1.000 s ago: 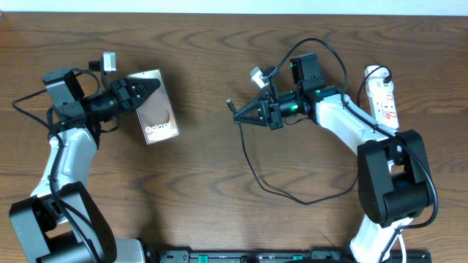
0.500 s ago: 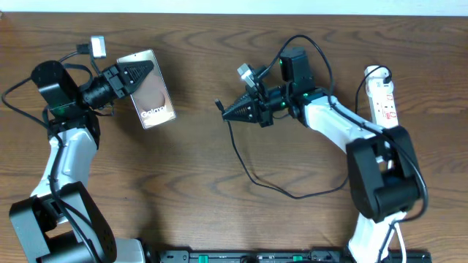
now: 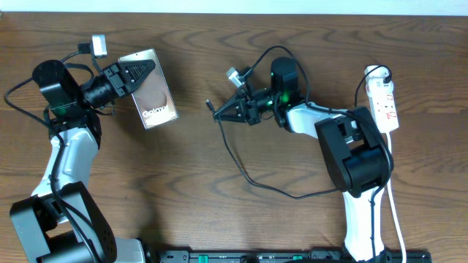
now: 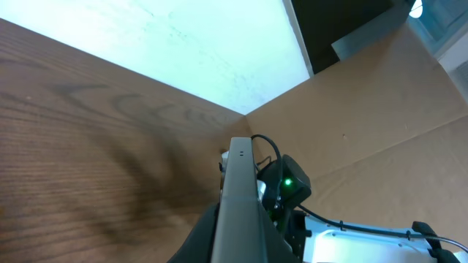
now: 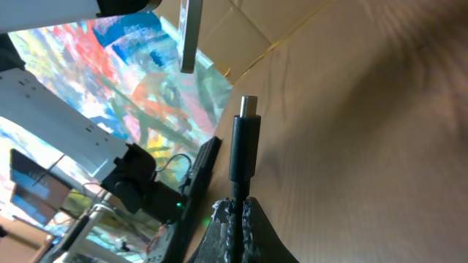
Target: Plug charger to phone and switch on socket
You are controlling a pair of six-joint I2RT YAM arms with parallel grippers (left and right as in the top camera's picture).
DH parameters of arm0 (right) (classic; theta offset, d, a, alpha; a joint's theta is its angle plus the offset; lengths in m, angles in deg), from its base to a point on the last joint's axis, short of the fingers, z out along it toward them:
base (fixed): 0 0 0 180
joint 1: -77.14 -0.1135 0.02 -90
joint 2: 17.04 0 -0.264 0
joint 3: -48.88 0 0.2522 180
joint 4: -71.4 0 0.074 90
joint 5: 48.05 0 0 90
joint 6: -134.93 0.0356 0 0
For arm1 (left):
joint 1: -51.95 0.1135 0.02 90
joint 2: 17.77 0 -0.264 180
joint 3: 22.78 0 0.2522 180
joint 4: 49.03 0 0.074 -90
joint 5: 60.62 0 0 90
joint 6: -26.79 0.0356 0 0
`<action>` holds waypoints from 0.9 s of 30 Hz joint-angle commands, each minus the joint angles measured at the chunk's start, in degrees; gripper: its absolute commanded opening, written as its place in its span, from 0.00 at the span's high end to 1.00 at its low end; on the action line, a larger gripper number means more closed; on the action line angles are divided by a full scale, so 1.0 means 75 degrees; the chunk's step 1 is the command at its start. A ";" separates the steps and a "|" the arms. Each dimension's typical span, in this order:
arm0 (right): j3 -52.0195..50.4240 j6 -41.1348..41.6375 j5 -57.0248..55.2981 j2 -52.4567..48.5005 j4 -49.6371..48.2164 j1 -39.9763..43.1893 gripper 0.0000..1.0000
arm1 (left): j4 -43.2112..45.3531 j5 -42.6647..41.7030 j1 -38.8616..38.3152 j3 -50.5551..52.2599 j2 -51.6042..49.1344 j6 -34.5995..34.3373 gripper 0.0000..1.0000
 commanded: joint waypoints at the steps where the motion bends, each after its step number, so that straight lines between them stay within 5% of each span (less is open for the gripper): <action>1: 0.0044 0.0635 0.0041 0.0023 -0.0064 -0.0216 0.99 | 0.0093 -0.0152 -0.0017 -0.0181 0.0032 -0.0070 0.92; 5: 0.0044 0.1192 -0.0440 0.0023 -0.0058 -0.0262 0.96 | 0.0093 -0.0154 -0.0015 -0.0181 0.0032 -0.0067 0.93; 7: 0.0044 0.1638 -0.0743 0.0023 -0.0058 -0.0242 0.82 | 0.0093 -0.0157 -0.0015 -0.0181 0.0032 -0.0067 0.93; 10: 0.0044 0.2113 -0.0991 0.0023 -0.0009 -0.0178 0.75 | 0.0090 -0.0160 -0.0015 -0.0181 0.0032 -0.0067 0.92; 20: 0.0044 0.1241 -0.3279 0.0023 0.3485 0.0108 0.87 | 0.0090 -0.0187 -0.0015 -0.0181 0.0032 -0.0067 0.93; 27: 0.0044 0.0886 -0.3579 0.0026 0.3972 0.0108 0.88 | 0.0090 -0.0184 -0.0015 -0.0181 0.0032 -0.0067 0.92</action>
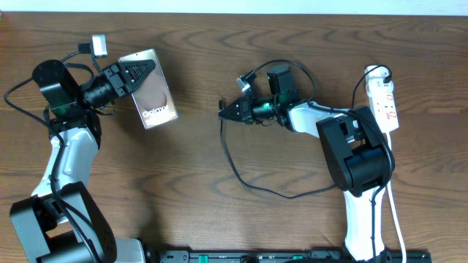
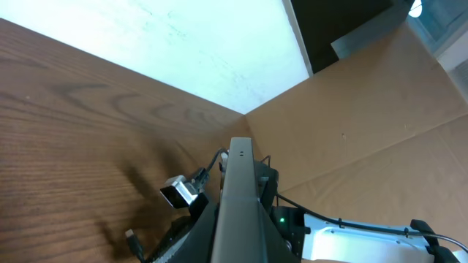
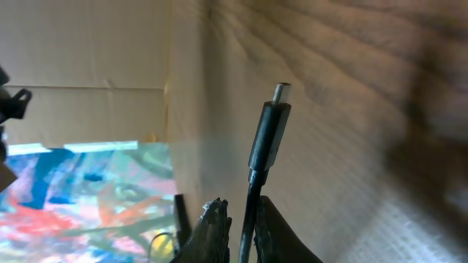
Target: Plug charger to phone and switch on socket
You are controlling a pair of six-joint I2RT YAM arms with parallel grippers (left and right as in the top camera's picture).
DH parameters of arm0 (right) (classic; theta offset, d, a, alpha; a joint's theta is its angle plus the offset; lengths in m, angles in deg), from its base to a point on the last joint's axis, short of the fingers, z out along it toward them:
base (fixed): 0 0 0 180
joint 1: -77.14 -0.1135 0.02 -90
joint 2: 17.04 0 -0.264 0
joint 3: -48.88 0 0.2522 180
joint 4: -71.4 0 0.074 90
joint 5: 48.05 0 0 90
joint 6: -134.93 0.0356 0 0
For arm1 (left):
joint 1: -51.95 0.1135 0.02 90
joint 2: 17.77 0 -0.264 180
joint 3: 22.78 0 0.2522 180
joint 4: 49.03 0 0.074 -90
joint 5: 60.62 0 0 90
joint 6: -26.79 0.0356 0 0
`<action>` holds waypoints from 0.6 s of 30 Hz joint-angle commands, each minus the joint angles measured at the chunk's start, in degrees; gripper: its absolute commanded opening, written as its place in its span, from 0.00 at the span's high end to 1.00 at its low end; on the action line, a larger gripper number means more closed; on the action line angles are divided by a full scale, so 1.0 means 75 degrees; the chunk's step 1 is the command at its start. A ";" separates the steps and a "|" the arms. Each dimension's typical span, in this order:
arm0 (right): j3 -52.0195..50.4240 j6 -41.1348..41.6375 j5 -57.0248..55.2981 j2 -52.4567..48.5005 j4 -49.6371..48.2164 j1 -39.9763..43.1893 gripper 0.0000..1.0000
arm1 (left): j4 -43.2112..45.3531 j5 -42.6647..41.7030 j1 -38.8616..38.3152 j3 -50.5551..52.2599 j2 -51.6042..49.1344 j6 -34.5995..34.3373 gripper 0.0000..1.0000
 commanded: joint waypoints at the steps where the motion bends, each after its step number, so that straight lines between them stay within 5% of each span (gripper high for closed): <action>1: 0.0026 -0.0356 -0.0396 0.0026 0.0114 -0.0012 0.88 | 0.0090 -0.0160 -0.0015 -0.0181 0.0032 -0.0064 0.93; 18: 0.0796 -0.0775 -0.4596 0.0157 0.4581 0.0041 0.89 | 0.0090 -0.0163 -0.0015 -0.0181 0.0032 -0.0064 0.93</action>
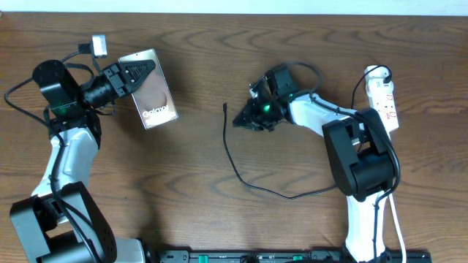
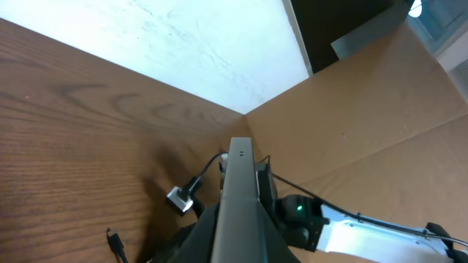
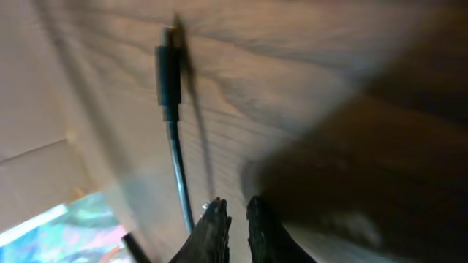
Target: Plug charger to phone and switch on socket
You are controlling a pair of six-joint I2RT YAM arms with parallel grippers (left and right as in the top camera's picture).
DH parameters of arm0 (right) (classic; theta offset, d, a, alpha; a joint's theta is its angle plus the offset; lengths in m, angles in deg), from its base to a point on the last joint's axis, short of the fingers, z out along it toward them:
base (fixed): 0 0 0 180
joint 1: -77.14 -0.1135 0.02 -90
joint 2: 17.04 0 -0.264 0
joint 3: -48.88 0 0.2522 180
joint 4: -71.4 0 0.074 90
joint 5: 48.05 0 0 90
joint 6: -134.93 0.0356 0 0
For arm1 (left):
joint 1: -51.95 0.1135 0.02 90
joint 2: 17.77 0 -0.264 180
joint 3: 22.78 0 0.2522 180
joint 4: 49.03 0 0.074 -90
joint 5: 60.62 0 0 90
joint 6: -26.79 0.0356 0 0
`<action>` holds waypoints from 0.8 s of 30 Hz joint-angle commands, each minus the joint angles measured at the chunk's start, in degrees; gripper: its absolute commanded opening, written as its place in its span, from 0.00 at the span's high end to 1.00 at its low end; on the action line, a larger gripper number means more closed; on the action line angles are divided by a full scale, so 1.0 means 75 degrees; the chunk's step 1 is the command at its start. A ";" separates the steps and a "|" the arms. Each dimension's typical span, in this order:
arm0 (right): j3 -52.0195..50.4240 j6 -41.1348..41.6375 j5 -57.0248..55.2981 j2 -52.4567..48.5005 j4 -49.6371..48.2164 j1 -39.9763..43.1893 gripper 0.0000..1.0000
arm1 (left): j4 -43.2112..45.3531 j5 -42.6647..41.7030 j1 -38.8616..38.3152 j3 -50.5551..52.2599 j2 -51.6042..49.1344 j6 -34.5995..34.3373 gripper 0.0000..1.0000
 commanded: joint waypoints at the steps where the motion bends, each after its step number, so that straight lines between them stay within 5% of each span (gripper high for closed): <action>1: 0.0157 -0.0329 -0.1888 -0.0181 0.0420 0.0015 0.89 | 0.0090 -0.0163 -0.0015 -0.0181 0.0032 -0.0064 0.93; 12: 0.1072 -0.0676 -0.2704 -0.0181 0.1151 -0.0358 0.85 | 0.0090 -0.0160 -0.0015 -0.0181 0.0032 -0.0035 0.93; 24: 0.2020 -0.0720 -0.3605 -0.0181 0.1766 -0.0970 0.62 | 0.0090 -0.0157 -0.0015 -0.0181 0.0032 -0.0035 0.93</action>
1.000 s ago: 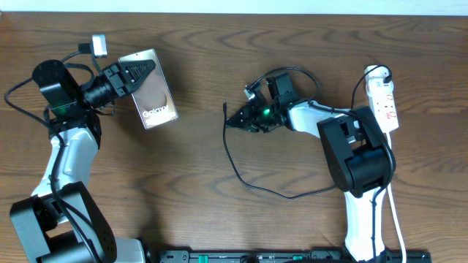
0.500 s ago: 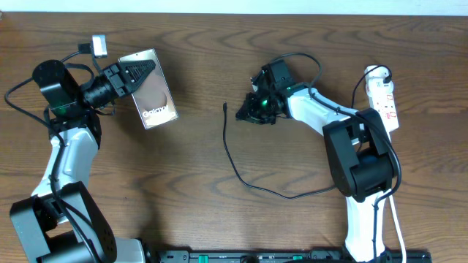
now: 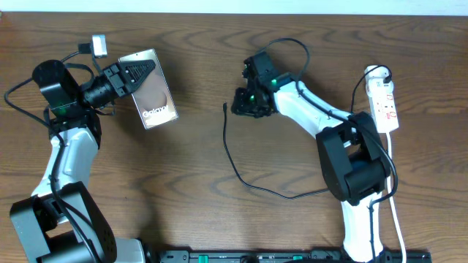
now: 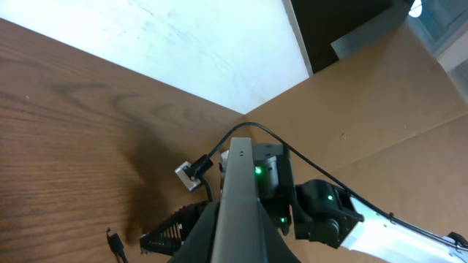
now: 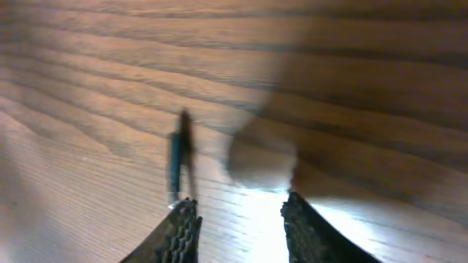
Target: Plug charger to phone and switch on socket
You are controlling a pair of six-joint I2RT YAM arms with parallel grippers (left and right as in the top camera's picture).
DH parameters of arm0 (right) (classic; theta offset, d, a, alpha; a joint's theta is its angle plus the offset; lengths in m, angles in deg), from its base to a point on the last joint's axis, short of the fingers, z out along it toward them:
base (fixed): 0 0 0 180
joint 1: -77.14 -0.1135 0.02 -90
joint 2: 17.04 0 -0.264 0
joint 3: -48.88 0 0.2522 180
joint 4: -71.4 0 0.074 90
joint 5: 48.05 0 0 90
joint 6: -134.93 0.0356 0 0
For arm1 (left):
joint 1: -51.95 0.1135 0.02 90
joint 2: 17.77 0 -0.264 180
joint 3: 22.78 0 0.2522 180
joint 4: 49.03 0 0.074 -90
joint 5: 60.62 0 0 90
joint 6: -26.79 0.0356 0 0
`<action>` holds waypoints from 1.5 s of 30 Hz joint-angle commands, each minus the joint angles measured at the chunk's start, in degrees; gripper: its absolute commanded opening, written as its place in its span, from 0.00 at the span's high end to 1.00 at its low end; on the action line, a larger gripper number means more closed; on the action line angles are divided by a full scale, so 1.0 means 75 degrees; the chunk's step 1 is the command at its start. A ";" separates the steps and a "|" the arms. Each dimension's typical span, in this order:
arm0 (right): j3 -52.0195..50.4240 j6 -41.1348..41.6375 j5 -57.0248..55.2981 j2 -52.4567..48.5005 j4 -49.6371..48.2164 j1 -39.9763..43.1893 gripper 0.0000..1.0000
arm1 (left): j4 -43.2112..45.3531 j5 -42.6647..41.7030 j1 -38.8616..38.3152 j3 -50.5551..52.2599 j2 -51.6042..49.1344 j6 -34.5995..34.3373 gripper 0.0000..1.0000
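My left gripper is shut on the top edge of a phone, which it holds up at the table's left. In the left wrist view the phone stands edge-on between the jaws. The charger cable's plug lies loose on the wood, its black cable curving back to the right. Just right of the plug hovers my right gripper, open and holding nothing. In the right wrist view the plug lies ahead of the left fingertip. A white socket strip lies at the far right.
A white lead trails from the socket strip down the right side. Brown cardboard walls stand behind the table. The right arm's base stands between the cable and the strip.
My right gripper has moved a little toward the back of the table and opened wide. The plug lies where it lay on the table. The left arm and phone have not moved.
First my right gripper held the plug off the table, pointed toward the phone. Then its jaws were looser round the cable, lower down. Then the plug lay on the table outside the nearly shut jaws. Now they are wide open beside it. The phone stayed held throughout.
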 commanded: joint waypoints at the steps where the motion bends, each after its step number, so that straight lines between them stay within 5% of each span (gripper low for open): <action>1: 0.0294 -0.0076 -0.0367 -0.0184 0.0006 -0.0233 0.61 | 0.0090 -0.0157 -0.0015 -0.0181 0.0032 -0.0035 0.93; 11: 0.0393 0.0184 -0.1169 -0.0187 0.0105 -0.0548 0.46 | 0.0090 -0.0157 -0.0015 -0.0181 0.0032 -0.0035 0.93; 45: 0.0391 0.1381 -0.2244 -0.0417 -0.0277 -0.1040 0.48 | 0.0090 -0.0157 -0.0015 -0.0181 0.0032 0.0026 0.93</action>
